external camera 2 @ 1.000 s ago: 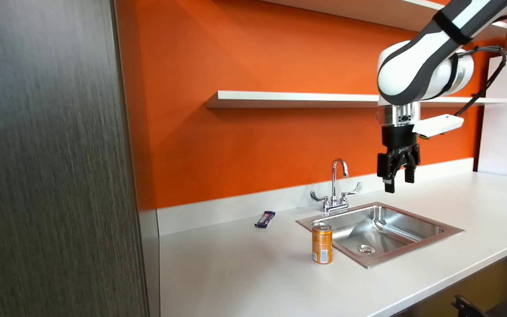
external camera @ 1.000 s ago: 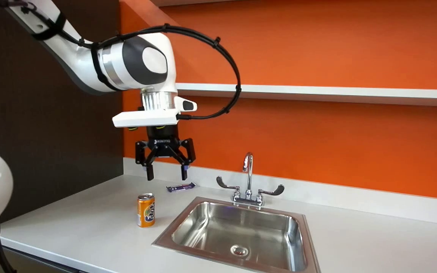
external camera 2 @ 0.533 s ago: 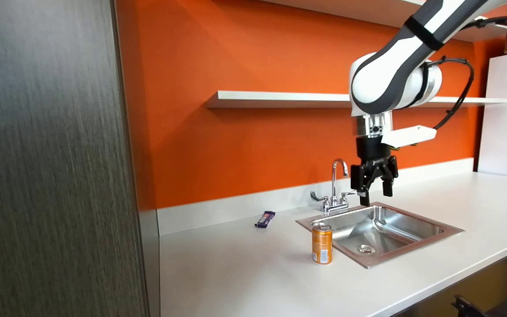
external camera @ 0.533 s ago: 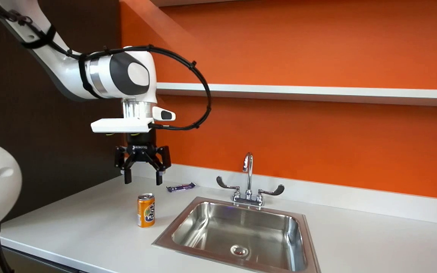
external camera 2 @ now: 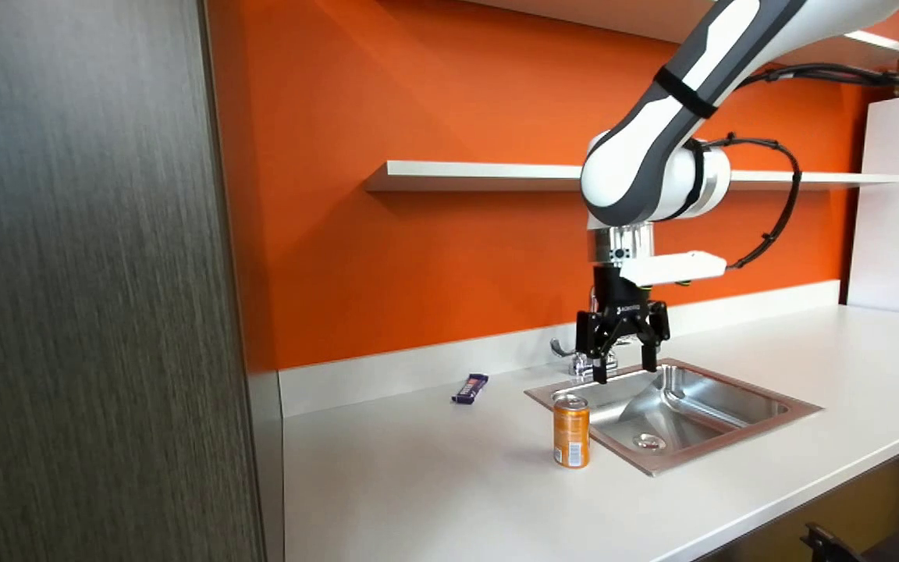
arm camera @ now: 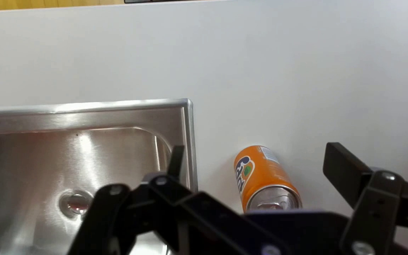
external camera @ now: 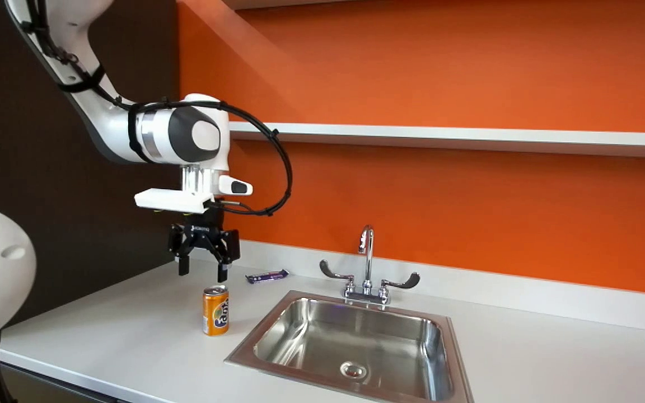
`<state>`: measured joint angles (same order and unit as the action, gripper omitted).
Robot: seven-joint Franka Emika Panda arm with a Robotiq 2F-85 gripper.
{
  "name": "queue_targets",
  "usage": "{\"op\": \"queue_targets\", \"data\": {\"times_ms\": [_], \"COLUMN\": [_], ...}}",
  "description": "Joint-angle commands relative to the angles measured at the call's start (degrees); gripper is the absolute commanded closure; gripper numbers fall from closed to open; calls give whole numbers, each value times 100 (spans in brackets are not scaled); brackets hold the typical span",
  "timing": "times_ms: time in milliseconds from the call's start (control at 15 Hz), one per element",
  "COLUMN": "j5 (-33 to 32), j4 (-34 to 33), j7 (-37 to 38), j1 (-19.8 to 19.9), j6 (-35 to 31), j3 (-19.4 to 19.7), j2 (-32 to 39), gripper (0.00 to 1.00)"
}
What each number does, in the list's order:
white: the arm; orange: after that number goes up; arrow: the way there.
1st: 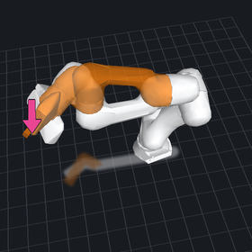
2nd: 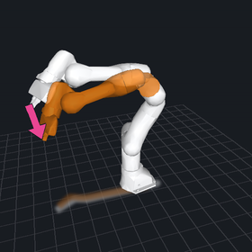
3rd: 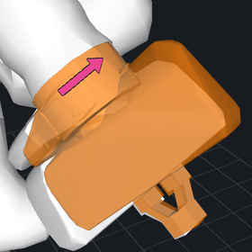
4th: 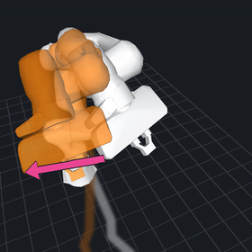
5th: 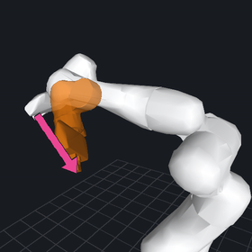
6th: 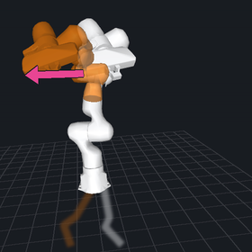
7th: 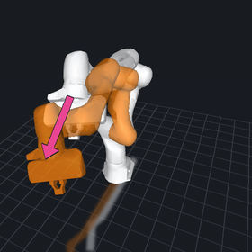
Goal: Put the can in the sink.
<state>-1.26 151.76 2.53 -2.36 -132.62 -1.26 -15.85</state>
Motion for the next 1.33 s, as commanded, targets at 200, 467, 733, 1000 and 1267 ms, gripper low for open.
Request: {"op": "queue_targets", "data": {"times_ms": [200,467,733,1000,1267], "j5": [39,49,-11,12,8], "j4": [-573,-858,-1104,-1280,-1402], "j7": [566,719,840,871,906], "j1": [-1,-30,-47,-71,-94], "j6": [-644,-806,-901,-945,-946], "j3": [-180,-179,-146,-127,-110], "j2": [1122,1568,1940,2229,2418], "gripper": [0,0,0,0,0]}}
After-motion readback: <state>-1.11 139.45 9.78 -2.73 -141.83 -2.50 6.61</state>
